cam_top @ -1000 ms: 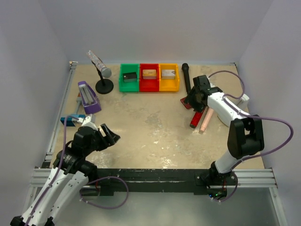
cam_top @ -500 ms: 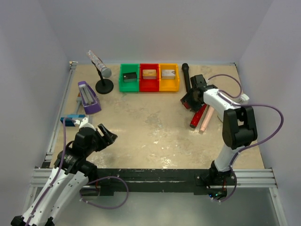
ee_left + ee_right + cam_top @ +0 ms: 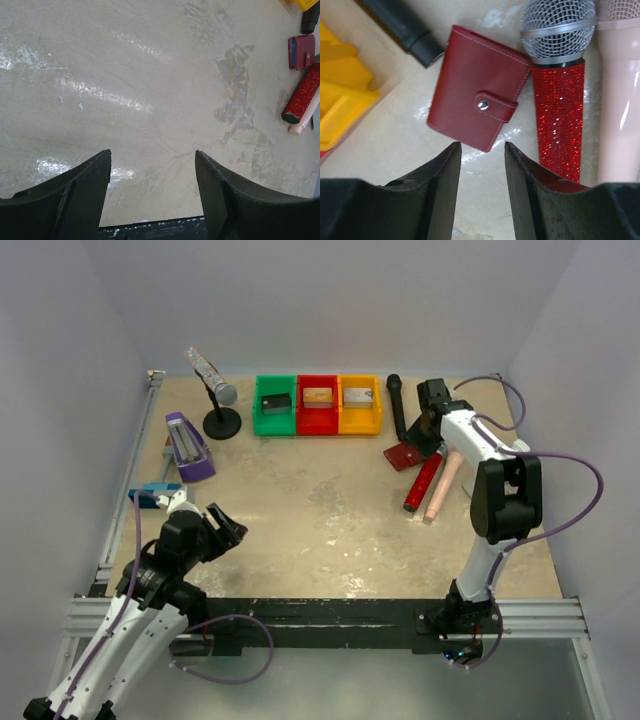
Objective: Take the credit cards out of the card holder
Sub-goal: Move the card holder to the center of the board.
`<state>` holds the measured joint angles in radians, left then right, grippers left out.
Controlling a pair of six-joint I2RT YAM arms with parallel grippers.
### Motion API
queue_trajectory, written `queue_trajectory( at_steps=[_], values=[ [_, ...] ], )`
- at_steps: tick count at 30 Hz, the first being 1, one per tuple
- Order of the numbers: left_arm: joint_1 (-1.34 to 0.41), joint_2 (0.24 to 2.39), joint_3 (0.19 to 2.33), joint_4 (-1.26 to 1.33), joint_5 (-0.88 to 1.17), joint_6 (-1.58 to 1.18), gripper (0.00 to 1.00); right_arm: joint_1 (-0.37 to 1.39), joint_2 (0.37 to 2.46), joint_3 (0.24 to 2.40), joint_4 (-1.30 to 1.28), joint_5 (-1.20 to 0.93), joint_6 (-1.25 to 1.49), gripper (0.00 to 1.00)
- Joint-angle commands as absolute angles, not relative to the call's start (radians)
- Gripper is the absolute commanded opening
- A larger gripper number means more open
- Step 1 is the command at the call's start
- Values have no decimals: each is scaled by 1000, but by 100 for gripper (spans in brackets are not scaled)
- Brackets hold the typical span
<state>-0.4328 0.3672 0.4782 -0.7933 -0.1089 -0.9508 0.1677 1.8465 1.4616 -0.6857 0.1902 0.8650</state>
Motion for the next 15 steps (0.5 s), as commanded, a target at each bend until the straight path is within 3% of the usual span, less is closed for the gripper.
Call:
queue_trajectory(
  at_steps=[1, 6, 15],
  values=[
    [-436, 374, 468, -761, -120, -960, 72, 161, 1864, 1503, -747, 199, 851, 44],
    [-434, 399, 471, -732, -112, -951, 72, 161, 1835, 1476, -701, 207, 835, 50],
    [-460, 583, 508, -522, -15, -885, 69, 161, 1686, 1430, -644, 253, 640, 70]
  ],
)
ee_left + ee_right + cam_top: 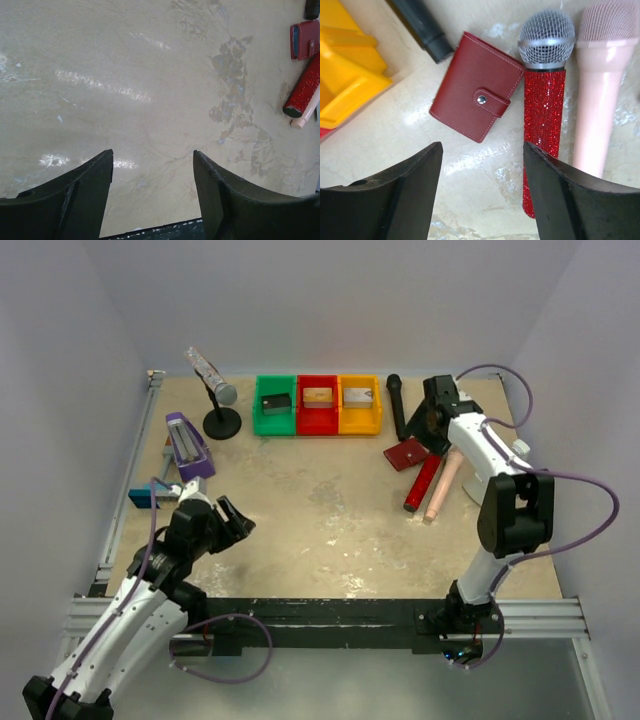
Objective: Take the credit cards out of the card holder
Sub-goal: Move the card holder to the center of the board.
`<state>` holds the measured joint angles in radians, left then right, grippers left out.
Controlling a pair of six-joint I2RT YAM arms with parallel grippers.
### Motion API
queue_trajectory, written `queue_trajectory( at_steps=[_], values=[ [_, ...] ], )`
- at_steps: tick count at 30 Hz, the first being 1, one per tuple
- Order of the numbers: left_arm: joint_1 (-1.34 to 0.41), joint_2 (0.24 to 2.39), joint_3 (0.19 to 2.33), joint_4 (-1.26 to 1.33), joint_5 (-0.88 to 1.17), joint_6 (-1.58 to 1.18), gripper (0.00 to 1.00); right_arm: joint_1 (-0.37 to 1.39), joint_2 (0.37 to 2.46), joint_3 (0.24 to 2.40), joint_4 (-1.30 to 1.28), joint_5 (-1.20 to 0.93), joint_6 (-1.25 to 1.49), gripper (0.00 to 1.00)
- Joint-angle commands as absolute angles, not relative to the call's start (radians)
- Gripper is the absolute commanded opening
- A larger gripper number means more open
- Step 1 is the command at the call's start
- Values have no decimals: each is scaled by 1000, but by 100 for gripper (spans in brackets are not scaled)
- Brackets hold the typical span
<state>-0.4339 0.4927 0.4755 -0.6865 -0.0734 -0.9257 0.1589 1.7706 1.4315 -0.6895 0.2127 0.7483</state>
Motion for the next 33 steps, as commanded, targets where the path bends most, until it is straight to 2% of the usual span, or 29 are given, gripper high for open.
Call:
queue_trajectory(
  at_steps=[1, 7, 15, 16, 19, 26, 30, 33],
  values=[
    [-480, 619, 521, -491, -15, -882, 69, 163, 1672, 1427, -649, 258, 626, 71],
    [-650, 986, 757, -365, -86, -822, 73, 169, 1499, 1316, -631, 218, 623, 73],
    [-664, 1402, 1030, -125, 87, -885, 79, 181, 1146, 1060, -626, 100, 696, 75],
    [-664, 1446, 1061, -103, 112, -909, 85, 186, 1099, 1030, -626, 83, 699, 75],
    [-678, 1603, 1178, -35, 185, -988, 87, 193, 976, 968, -641, 35, 700, 74],
    [-787, 1885, 1441, 31, 193, -1064, 85, 206, 772, 899, -758, -20, 672, 74],
    [-805, 1991, 1477, 109, 181, -1149, 78, 216, 678, 865, -790, -44, 666, 74],
    [-811, 2049, 1485, 167, 140, -1193, 76, 239, 635, 859, -811, -43, 670, 74]
  ],
)
